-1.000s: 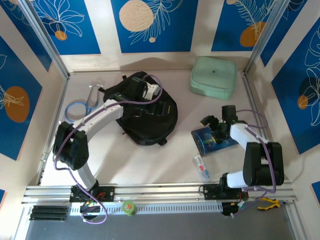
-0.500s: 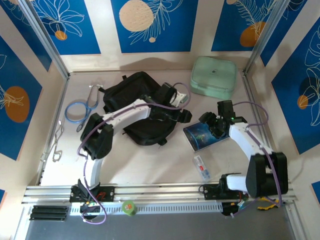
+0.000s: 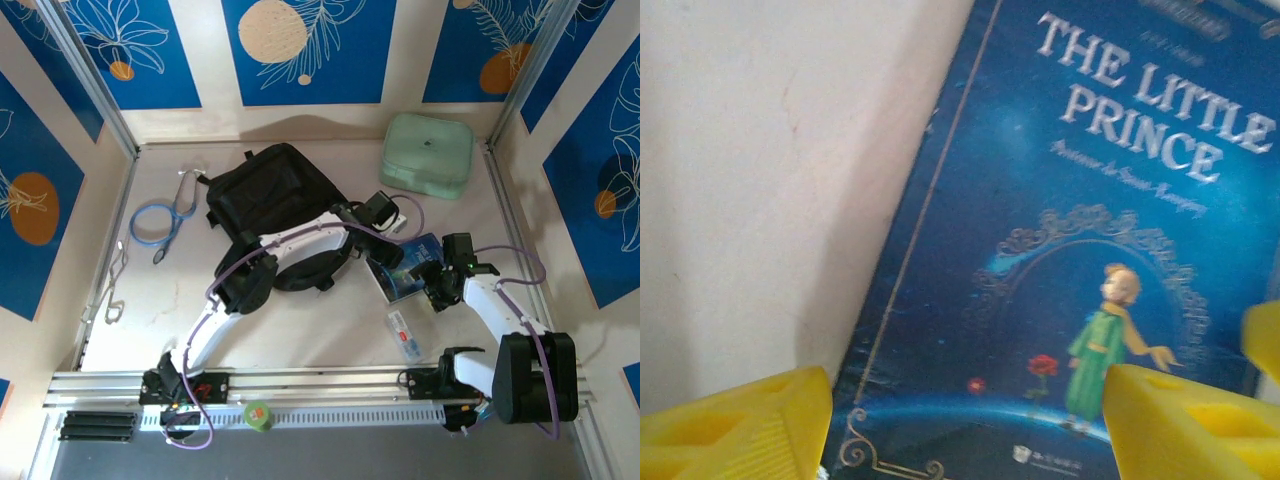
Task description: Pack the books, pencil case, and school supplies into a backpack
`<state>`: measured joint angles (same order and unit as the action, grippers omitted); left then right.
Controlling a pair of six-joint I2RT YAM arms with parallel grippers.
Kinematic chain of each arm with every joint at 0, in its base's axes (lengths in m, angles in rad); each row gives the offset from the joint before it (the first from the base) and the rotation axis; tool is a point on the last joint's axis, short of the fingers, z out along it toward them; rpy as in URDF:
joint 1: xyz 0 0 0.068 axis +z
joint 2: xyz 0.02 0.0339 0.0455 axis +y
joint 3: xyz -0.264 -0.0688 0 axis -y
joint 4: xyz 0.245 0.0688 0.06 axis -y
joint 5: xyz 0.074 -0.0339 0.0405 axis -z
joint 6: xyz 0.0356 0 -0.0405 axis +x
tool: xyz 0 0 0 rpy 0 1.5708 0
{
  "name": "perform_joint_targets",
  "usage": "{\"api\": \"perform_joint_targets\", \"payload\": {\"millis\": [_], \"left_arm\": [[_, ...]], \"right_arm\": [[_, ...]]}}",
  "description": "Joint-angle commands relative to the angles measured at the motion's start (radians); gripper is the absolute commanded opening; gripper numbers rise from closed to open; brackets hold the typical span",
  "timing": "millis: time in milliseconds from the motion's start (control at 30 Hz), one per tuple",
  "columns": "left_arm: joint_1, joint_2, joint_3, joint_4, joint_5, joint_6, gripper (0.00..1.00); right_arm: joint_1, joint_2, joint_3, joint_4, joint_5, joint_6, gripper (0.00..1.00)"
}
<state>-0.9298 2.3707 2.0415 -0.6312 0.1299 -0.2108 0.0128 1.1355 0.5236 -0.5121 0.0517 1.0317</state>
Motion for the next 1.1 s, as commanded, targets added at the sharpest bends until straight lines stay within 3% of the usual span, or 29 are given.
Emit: {"api": "perform_joint_targets", "payload": {"millis": [0,367,567,900,1067], "left_arm": [[-0.001,0.035,0.037,-0.045,-0.052,0.042,0.68],[-0.012,0.101,0.046,-0.098,-0.058,0.083,0.57],[-0.015,0.121,0.033,-0.124,-0.053,0.080,0.49],[-0.021,0.144,-0.001,-0.146,-0.032,0.091,0.46],[-0.024,0.148,-0.020,-0.141,-0.026,0.092,0.43]], "right_arm": [[-0.003,0.018,-0.016,0.044,-0.041,0.035,0.66],[0.004,0.075,-0.016,0.093,-0.047,0.034,0.48],[0.007,0.096,-0.003,0.103,-0.049,0.024,0.45],[0.013,0.098,0.050,0.113,-0.107,-0.023,0.36],[0.034,0.070,0.085,0.053,-0.072,-0.020,0.34]]}}
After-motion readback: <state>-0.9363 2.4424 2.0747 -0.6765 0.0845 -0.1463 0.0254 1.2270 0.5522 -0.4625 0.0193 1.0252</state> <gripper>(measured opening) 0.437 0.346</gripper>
